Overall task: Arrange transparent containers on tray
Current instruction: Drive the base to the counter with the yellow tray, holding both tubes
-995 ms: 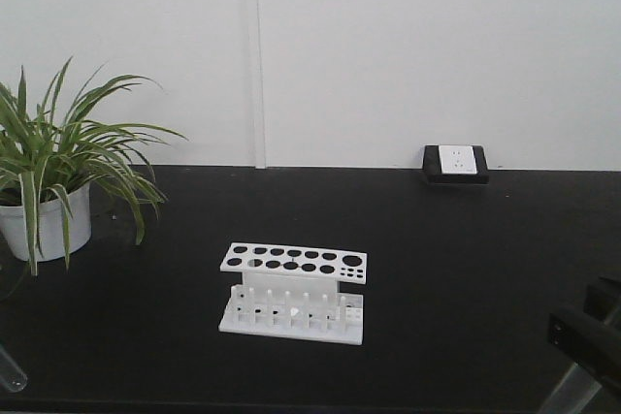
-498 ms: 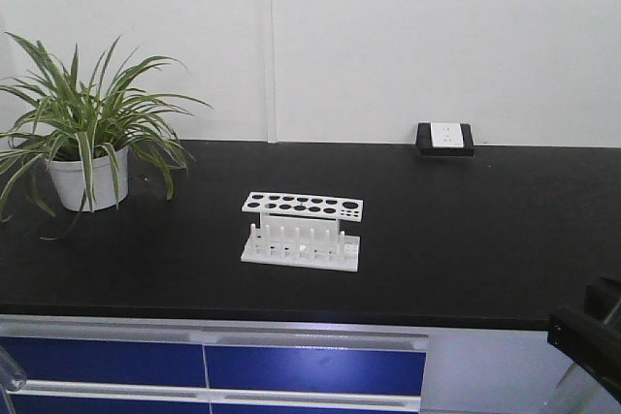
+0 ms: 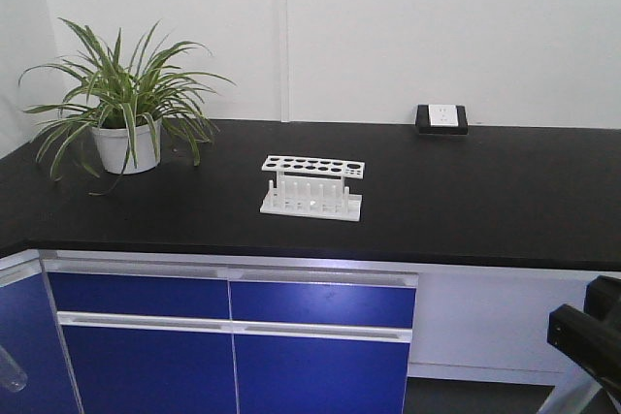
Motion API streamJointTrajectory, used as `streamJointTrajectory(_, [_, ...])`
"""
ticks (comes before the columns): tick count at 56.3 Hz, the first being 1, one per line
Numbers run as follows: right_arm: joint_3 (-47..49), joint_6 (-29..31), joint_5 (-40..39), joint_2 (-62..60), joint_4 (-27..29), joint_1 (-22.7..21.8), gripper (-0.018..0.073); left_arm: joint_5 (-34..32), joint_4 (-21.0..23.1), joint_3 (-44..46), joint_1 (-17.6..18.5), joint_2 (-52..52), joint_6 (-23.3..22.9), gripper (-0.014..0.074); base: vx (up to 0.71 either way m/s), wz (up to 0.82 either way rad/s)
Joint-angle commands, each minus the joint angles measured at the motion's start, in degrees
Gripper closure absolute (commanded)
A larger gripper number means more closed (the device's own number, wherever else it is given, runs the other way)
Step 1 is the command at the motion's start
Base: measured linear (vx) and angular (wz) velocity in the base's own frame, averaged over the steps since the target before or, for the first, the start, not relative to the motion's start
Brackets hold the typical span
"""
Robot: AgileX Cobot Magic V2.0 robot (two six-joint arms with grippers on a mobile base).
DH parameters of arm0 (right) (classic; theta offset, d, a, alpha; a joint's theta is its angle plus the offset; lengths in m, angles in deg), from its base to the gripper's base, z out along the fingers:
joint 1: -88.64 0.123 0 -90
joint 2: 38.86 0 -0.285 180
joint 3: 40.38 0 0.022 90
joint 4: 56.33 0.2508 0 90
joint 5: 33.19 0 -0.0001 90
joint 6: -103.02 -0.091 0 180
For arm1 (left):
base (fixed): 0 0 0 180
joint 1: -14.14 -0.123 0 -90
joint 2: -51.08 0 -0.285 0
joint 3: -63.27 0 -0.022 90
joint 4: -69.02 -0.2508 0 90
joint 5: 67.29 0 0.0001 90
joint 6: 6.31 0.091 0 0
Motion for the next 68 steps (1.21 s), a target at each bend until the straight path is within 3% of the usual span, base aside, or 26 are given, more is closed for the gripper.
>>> streamJointTrajectory(1, [1.53,0.31,-4.78,-0.03,-0.68,-0.37,0.0571,-4.8,0.11,1.78,0.28,-0.17,-0.16,0.0486,-0.37,0.02])
streamJointTrajectory(42, [1.53,0.31,-4.78,-0.03,-0.68,-0.37,0.0571,-4.8,0.11,1.78,0.28,-0.17,-0.16,0.0486,-0.32,0.04])
streamJointTrajectory(68, [1.53,0.31,-4.78,-0.03,-0.68,-0.37,0.0571,-4.8,0.11,1.78,0.28,-0.17,-0.16,0.0486,-0.15,0.35])
